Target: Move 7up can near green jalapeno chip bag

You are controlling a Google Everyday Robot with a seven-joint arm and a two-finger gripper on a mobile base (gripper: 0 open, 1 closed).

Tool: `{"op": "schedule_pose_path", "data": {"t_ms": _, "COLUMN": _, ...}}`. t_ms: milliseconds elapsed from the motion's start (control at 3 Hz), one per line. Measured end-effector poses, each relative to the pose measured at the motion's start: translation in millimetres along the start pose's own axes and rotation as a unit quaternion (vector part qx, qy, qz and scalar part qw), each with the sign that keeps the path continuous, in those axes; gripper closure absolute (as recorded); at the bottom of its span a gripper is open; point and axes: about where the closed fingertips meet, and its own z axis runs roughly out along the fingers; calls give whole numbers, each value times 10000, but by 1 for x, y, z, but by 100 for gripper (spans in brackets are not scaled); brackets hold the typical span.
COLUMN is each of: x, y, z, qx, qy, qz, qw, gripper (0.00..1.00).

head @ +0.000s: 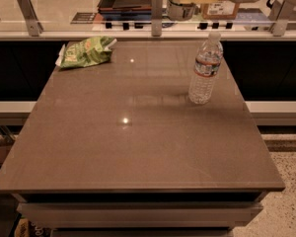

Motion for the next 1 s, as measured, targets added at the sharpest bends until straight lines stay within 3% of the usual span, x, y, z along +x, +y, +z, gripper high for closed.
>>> {"op": "schedule_pose_path", "data": {"t_ms": 333, "x": 8, "y": -4, "z": 30, "qx": 176, "qy": -28, "qz": 28, "qw": 9998, "gripper": 100}}
{"op": "schedule_pose_path", "data": {"t_ms": 1000, "x": 11, "y": -2, "z": 88, "qx": 42, "qy": 61, "qz": -23, "qw": 10000, "gripper": 100}}
